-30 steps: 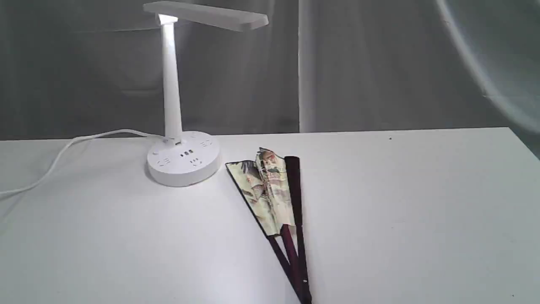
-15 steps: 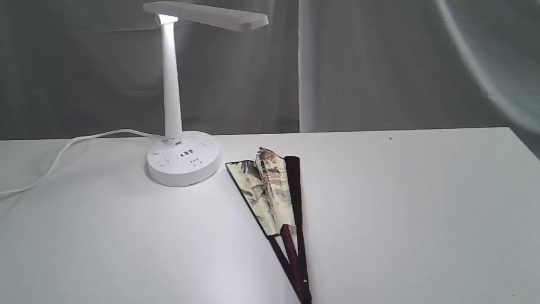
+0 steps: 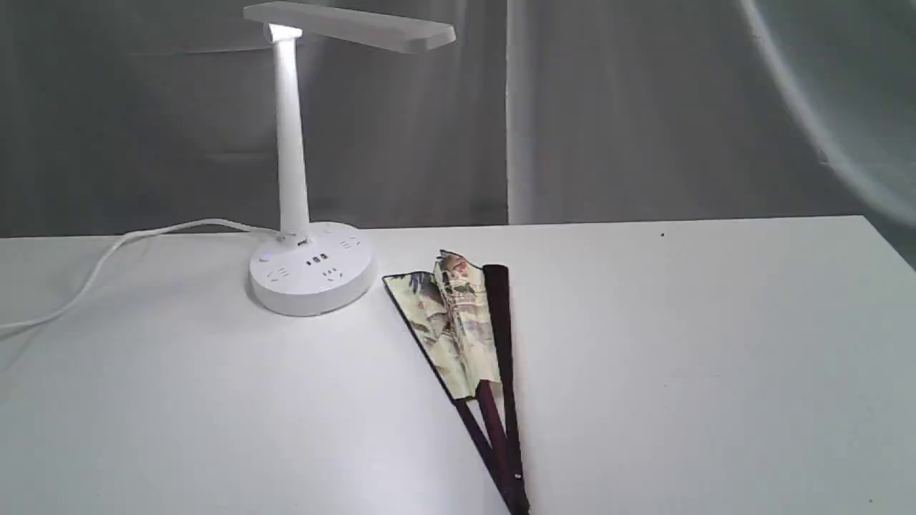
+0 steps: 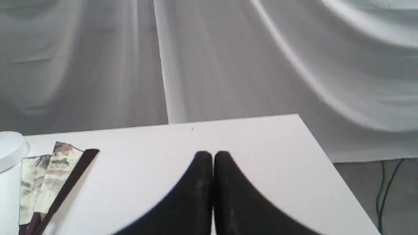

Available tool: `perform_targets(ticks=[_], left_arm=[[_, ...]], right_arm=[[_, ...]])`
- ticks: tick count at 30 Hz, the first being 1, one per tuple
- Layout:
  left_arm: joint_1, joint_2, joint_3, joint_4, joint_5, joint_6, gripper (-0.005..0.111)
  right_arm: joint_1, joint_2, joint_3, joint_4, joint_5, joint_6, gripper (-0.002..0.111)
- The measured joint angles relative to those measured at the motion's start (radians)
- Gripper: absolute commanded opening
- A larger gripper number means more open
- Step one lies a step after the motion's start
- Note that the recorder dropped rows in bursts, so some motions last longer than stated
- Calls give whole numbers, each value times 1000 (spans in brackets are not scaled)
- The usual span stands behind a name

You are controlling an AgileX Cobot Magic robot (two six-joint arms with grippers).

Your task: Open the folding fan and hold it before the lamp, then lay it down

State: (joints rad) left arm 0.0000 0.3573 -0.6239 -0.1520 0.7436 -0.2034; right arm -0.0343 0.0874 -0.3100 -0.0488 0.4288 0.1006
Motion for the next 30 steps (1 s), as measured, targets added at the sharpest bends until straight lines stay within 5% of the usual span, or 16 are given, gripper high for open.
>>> perform_targets(ticks=[23,30], left_arm=[[0,608,-52,-16,12,177,0],[0,713,-112,-14,20,189,0]], right_arm=[[0,626,-363,24,217,-11,0],[0,813,-406,250,225,-213,3]])
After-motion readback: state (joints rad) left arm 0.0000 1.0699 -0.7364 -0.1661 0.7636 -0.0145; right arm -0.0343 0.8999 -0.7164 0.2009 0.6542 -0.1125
